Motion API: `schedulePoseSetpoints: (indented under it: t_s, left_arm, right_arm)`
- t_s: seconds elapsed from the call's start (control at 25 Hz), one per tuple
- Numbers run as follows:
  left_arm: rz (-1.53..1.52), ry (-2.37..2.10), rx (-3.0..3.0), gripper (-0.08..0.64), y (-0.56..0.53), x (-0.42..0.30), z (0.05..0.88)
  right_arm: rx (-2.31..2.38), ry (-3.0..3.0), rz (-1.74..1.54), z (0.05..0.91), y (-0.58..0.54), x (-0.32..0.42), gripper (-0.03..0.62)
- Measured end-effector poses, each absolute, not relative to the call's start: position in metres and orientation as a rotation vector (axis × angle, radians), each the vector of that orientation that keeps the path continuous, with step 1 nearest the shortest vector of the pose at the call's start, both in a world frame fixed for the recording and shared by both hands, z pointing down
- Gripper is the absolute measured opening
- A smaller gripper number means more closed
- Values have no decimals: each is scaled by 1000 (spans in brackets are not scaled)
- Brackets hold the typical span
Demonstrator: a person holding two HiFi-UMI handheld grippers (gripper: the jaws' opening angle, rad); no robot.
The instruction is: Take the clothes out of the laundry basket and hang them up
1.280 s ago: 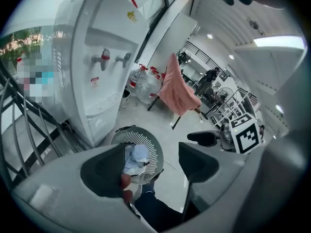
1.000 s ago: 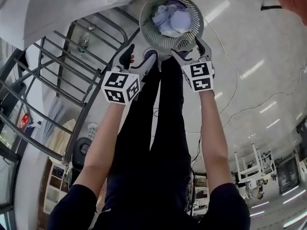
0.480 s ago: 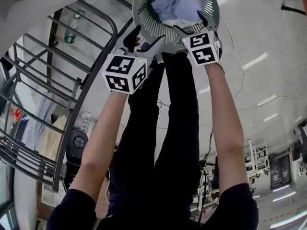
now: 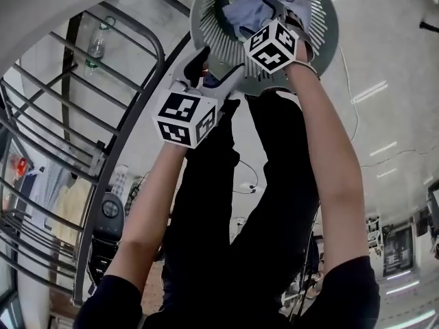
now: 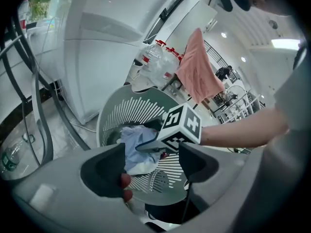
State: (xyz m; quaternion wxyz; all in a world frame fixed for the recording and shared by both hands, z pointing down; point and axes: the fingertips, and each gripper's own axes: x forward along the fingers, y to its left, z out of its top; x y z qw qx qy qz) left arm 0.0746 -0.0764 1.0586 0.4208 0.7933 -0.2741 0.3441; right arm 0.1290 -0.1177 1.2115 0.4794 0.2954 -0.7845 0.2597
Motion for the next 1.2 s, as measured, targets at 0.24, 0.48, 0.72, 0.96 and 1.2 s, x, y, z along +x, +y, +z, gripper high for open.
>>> schedulePoseSetpoints:
  t_s: [0.24,0.48,0.72,0.96,1.2]
  left_arm:
    - [832,-717,1971,345,-81,67,1066]
    - [837,-700,1952,345,-67,68,1058]
    - [831,-694,1945,345,-69,71,1040]
    - [821,-680,1976,345,-78,77,994]
    - [837,-620,2029,345,-80,81,942]
  right_arm:
    - [672,-1630,463,1239,-97,178,420]
    - [853,-1543,550,1216,-92,217,34]
    - [1156,-1740,719,1144,-111,214,32]
    - [1396,-1988,751,1042,-108,233,31]
    - [1365,-2185,675,946,-94,217,31]
